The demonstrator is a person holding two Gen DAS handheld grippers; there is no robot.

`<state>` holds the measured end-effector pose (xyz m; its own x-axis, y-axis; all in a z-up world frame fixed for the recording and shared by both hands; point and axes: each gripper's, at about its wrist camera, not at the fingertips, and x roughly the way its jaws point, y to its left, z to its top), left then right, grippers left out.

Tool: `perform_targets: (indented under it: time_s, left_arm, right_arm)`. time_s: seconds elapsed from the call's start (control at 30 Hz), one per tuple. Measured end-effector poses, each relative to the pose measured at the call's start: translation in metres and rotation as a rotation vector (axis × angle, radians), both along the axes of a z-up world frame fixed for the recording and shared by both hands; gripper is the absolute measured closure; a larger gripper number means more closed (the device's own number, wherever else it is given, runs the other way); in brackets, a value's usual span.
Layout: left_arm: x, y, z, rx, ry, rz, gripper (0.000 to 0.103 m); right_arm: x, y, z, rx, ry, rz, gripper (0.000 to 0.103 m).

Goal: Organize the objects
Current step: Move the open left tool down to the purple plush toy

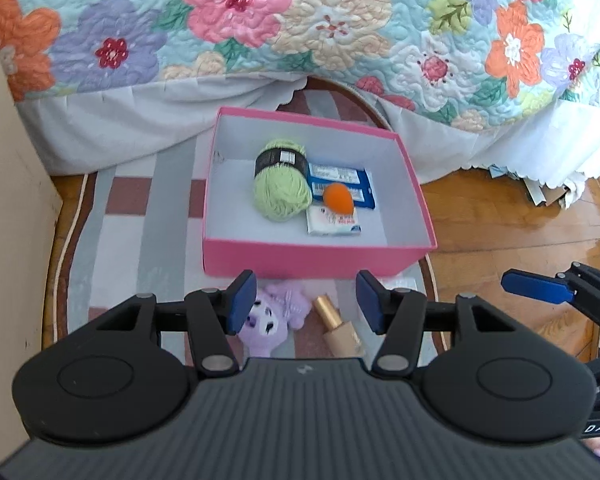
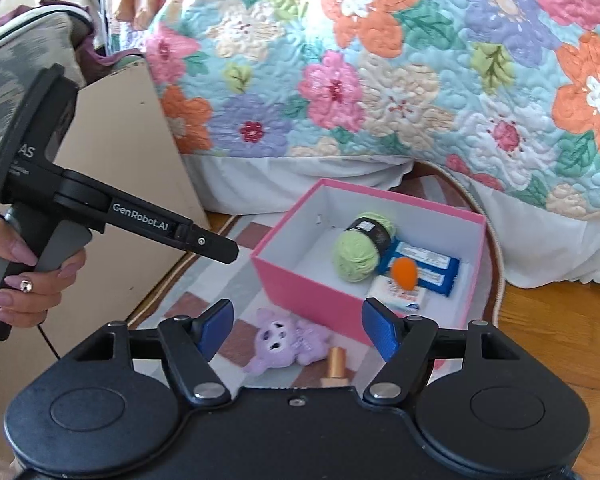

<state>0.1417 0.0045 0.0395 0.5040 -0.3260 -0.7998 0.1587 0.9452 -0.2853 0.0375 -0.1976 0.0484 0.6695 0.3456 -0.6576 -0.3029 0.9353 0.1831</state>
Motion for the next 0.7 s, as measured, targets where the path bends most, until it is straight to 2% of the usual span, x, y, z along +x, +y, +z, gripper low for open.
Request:
perform_targets:
  time_s: [0.37,0.5,0.63,0.7]
  left_arm:
    - [-0.015,0.007,-0.027,-0.025,0.012,-0.026,0.047]
    - [-0.008,0.005,-0.047,-0.016,0.018,-0.027,0.047]
    - [0.008,0.007,-0.076,-0.039,0.046,-0.019,0.047]
    - [0.016,0.006,-0.091,-0.013,0.048,-0.004,0.048]
  right_arm:
    - [-0.017,0.026,-0.022,-0.011,-0.079,0.121,0.026]
    - [-0.007,0.035,-0.045,0.007,-0.046,0.138,0.025]
    - [0.008,0.048,-0.074,0.014,0.001,0.13,0.025]
    - [0.018,0.054,-0.091,0.043,0.028,0.113,0.025]
